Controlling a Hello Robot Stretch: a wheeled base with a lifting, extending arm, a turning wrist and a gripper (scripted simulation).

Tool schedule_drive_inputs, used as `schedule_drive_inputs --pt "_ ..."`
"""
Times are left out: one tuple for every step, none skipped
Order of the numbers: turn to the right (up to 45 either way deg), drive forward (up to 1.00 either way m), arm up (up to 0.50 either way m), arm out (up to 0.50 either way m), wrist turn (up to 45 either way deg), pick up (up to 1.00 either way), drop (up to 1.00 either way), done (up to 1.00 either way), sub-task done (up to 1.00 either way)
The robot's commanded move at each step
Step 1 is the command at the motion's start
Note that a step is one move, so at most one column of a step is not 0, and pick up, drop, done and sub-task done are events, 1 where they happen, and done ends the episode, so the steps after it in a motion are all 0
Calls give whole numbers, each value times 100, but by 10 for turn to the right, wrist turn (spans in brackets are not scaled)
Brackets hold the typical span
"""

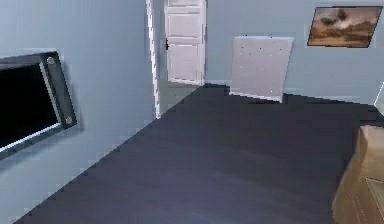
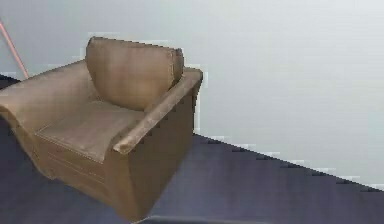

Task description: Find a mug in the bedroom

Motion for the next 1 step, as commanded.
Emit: schedule_drive_inputs --pt "0 100 0 0 0 0 0 0 0"
